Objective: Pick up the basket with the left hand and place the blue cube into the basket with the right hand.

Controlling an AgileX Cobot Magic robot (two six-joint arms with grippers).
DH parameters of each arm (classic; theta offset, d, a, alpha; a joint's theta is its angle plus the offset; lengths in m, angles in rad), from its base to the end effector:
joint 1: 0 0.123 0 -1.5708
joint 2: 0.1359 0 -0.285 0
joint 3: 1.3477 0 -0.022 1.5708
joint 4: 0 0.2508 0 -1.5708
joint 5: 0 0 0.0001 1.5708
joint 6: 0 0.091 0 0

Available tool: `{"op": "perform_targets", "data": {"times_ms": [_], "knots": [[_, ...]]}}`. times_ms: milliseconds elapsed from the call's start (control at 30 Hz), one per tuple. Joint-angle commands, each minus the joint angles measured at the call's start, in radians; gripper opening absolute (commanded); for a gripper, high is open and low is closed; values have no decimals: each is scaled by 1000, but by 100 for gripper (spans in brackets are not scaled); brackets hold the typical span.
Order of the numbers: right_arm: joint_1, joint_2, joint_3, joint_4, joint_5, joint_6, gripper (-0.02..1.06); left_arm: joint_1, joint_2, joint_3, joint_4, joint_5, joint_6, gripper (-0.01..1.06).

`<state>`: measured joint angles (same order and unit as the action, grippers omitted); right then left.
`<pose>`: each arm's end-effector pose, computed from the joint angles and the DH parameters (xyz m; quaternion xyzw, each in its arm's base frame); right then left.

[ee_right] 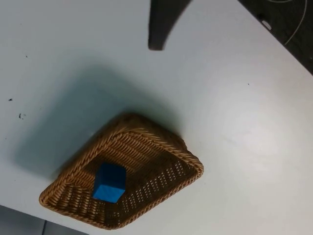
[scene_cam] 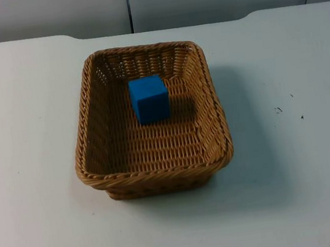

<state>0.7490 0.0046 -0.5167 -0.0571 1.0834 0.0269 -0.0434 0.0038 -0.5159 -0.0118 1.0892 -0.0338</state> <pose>-0.0021 -0.0082 0.2802 -0.3008 0.8010 0.1691 0.4892 -0.0073 -0.0006 0.2794 0.0045 0.8575 -0.0257 0.5139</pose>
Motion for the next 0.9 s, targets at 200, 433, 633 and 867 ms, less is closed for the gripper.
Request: {"op": "perform_targets", "data": {"times_ms": [200,433,633,867], "knots": [[3,-5,9,4,-4,-8,105,1,-4,3,-15,-11,8,100],[3,-5,9,4,-5,-8,105,1,-4,3,-15,-11,8,103],[-7,-5,9,4,-5,-8,105,1,-4,3,-15,-11,8,103],[-183,-5,9,4,-5,-8,105,1,-4,3,-15,-13,8,103]]}}
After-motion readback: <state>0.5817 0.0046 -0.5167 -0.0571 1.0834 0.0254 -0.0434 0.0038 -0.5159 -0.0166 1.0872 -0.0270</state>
